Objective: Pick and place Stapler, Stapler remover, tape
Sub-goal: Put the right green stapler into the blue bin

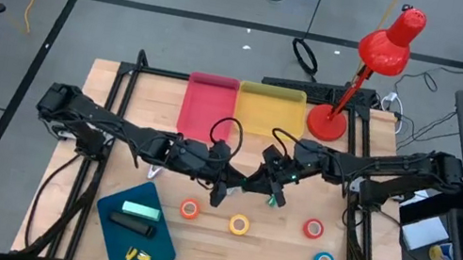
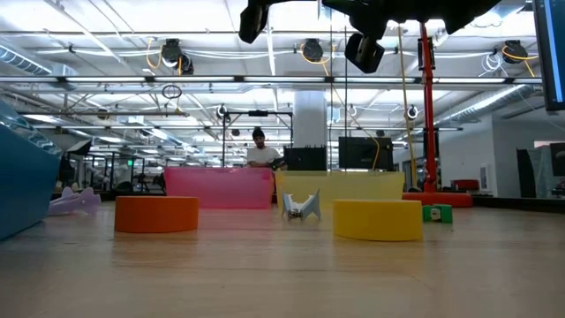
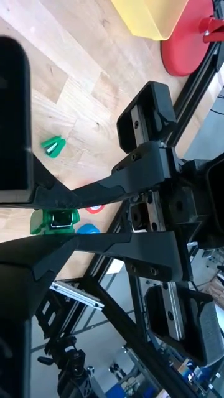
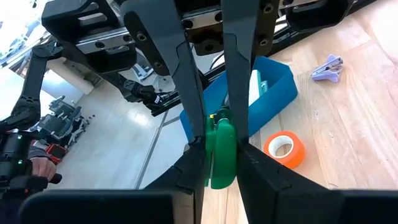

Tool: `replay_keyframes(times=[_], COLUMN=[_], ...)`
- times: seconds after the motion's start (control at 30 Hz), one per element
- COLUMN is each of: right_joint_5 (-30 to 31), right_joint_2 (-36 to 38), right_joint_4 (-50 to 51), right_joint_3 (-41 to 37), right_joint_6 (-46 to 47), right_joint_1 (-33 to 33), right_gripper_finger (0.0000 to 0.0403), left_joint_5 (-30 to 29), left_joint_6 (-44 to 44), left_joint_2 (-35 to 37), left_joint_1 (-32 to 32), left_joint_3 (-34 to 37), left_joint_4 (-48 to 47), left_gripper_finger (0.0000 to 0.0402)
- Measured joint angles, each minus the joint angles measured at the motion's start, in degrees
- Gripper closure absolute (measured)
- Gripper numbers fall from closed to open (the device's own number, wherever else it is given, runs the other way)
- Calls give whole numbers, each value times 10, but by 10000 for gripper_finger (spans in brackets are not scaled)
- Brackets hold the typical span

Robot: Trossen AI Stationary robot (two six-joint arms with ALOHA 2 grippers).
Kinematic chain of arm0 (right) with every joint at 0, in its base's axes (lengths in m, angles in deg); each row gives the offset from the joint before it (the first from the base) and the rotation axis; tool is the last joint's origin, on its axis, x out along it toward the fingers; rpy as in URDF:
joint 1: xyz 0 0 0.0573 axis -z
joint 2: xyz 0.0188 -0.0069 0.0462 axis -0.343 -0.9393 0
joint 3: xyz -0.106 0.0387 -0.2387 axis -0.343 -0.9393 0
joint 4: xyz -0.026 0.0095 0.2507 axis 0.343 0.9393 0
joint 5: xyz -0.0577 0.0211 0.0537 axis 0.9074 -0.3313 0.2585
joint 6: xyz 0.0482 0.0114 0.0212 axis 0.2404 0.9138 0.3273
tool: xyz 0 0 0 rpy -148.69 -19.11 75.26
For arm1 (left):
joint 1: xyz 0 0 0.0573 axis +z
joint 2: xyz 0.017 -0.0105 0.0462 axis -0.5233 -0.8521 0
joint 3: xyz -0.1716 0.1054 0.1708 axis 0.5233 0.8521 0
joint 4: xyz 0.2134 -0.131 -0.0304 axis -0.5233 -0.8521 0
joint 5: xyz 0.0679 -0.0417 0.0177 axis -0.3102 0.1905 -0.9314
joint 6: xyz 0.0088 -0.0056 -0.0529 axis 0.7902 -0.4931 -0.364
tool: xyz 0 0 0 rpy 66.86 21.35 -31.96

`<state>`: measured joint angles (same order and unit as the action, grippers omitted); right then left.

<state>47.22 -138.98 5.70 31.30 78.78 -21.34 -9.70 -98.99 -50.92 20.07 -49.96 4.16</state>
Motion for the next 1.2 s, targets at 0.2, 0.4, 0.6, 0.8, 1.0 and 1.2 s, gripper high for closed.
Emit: replay_keyframes(times=[0.2, 0.4, 0.6, 0.8, 1.0, 1.2], right_joint_5=[4, 4, -9, -10, -11, -11], right_joint_2=[-1, -1, -1, -1, -1, -1], right_joint_4=[1, 38, 143, 203, 209, 211], right_joint_3=[0, 0, 0, 0, 0, 0], right_joint_6=[-8, -8, -7, -20, -27, -38], right_joint_1=[0, 1, 4, 9, 19, 33], right_gripper_finger=[303, 256, 207, 182, 177, 180], left_joint_5=[1, 10, 53, 135, 218, 227], left_joint_6=[-2, -12, -56, -191, -329, -417], left_joint_2=[0, 1, 17, 35, 30, 23], left_joint_1=[0, -7, -23, -61, -129, -212], left_joint_3=[0, 0, -1, 0, -1, 0], left_joint_4=[-8, -42, -116, -332, -490, -554], left_gripper_finger=[356, 356, 356, 356, 356, 356])
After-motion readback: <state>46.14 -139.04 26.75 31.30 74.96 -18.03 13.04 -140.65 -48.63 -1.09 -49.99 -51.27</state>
